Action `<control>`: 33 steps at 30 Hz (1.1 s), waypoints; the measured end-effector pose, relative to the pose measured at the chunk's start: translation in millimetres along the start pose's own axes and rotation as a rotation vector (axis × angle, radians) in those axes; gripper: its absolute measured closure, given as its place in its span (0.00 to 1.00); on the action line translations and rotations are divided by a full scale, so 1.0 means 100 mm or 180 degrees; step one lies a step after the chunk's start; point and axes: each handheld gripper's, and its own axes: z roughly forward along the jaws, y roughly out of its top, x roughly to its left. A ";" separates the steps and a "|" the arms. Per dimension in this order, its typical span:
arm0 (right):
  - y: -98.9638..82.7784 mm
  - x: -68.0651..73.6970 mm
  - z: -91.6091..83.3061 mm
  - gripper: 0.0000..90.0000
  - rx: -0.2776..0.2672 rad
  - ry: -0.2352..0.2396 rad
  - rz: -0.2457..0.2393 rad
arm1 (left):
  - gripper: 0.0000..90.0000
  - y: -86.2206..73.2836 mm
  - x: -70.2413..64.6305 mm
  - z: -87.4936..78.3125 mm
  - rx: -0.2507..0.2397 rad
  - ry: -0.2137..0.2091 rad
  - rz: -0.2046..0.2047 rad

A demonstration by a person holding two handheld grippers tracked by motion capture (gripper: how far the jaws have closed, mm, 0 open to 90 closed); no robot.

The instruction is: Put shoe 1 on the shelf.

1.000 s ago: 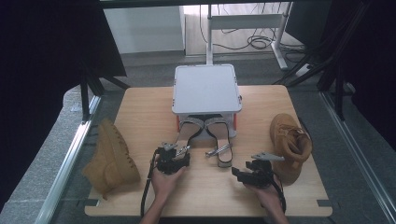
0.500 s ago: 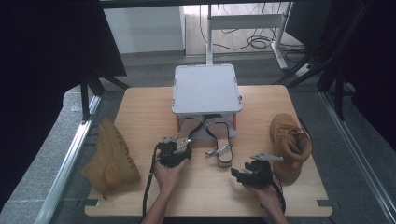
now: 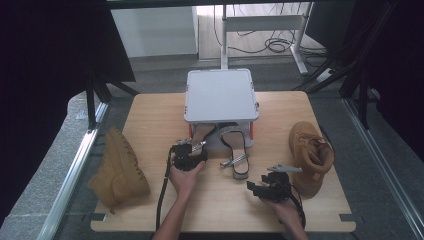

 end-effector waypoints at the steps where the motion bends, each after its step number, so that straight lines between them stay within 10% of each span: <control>1: 0.00 0.00 0.00 0.34 0.0000 0.0002 -0.0006 | 0.43 0.01 0.01 0.01 -0.0019 -0.0002 -0.0022; 33: -0.03 0.04 0.03 0.34 0.0099 0.0070 -0.0069 | 0.43 0.17 -0.14 0.32 -0.0255 0.0270 -0.0027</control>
